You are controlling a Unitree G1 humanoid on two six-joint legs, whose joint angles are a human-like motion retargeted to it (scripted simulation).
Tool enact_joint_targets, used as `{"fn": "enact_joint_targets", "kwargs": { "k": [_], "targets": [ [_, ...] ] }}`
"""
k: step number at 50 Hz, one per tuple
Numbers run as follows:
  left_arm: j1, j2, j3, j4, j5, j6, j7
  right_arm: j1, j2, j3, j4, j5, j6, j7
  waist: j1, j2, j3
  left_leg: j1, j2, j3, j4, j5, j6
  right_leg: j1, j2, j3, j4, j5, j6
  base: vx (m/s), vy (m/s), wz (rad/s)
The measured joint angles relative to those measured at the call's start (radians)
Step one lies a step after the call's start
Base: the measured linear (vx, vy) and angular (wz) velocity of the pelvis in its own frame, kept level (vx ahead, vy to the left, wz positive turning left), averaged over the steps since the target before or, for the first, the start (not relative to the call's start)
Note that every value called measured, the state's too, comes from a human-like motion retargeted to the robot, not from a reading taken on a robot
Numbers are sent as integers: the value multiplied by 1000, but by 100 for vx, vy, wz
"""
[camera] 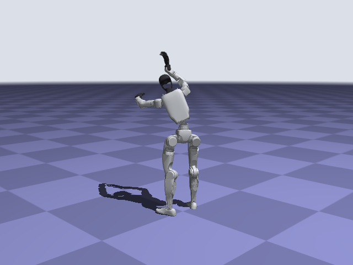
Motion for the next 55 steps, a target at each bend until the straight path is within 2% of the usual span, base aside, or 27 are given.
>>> {"fn": "enact_joint_targets", "kwargs": {
  "k": [5,8,10,12,18,22,28,33,38,40,43,46,50,55],
  "targets": [
    [0,0,41,-45,-2,1,-49,117,373,114,374,-219,306,250,70,18,40,-39,-13,-49,-11,8,19,-15,-25,-40,1,-4,0,-3,1,53],
    [0,0,43,-68,30,10,-68,236,571,170,629,-254,432,452,109,45,72,-66,-22,-86,-13,14,31,-23,-43,-72,3,-8,0,-2,2,63],
    [0,0,47,-85,56,10,-65,317,648,179,734,-268,454,499,129,68,96,-84,-27,-111,-16,20,34,-28,-54,-95,5,-12,0,-2,2,65],
    [0,0,48,-101,74,7,-59,387,676,175,765,-278,449,479,142,92,115,-97,-33,-132,-23,27,31,-31,-64,-114,8,-16,0,0,4,60],
    [0,0,42,-110,72,9,-72,474,663,163,721,-325,422,426,131,138,123,-99,-58,-166,-56,44,2,-25,-93,-145,15,-34,0,3,7,36],
    [0,0,44,-79,54,16,-82,492,641,137,676,-311,394,419,106,148,114,-82,-69,-162,-64,42,-4,-14,-104,-139,16,-41,0,5,5,-4],
    [0,0,28,-38,98,16,-77,645,633,63,638,-266,352,390,84,145,107,-53,-72,-123,-40,14,29,-4,-104,-95,23,-49,0,6,2,-38],
    [0,0,20,-2,148,21,-74,975,635,-15,574,-185,298,402,62,133,108,-37,-63,-88,-4,-14,53,-2,-95,-58,32,-55,0,5,0,-42],
    [0,0,16,23,164,30,-71,1394,582,-127,588,55,260,399,30,133,110,-23,-51,-58,-7,-17,50,-6,-72,-38,31,-54,0,3,-3,-32],
    [0,0,11,30,161,37,-66,1539,541,-210,630,207,254,370,14,133,109,-16,-47,-47,-14,-15,45,-7,-62,-32,28,-53,0,2,-2,-27],
    [0,0,-4,44,153,55,-52,1702,454,-421,692,491,222,293,-11,129,100,-6,-43,-29,-24,-12,36,-8,-49,-21,23,-49,0,1,-2,-30],
    [0,0,-21,66,156,64,-25,1806,328,-689,693,694,107,182,-34,115,87,6,-37,-6,-29,-9,28,-8,-33,-6,17,-42,0,0,-4,-39],
    [0,0,-45,107,171,56,1,1872,135,-1006,573,807,-99,111,-55,89,67,23,-24,28,-27,-6,17,-5,-7,17,6,-27,0,-1,-7,-46],
    [0,0,-84,157,183,49,7,1869,-146,-1236,387,804,-262,71,-65,55,41,44,-9,64,-21,-2,6,4,23,40,-7,-7,0,-3,-8,-39]
  ]
}}
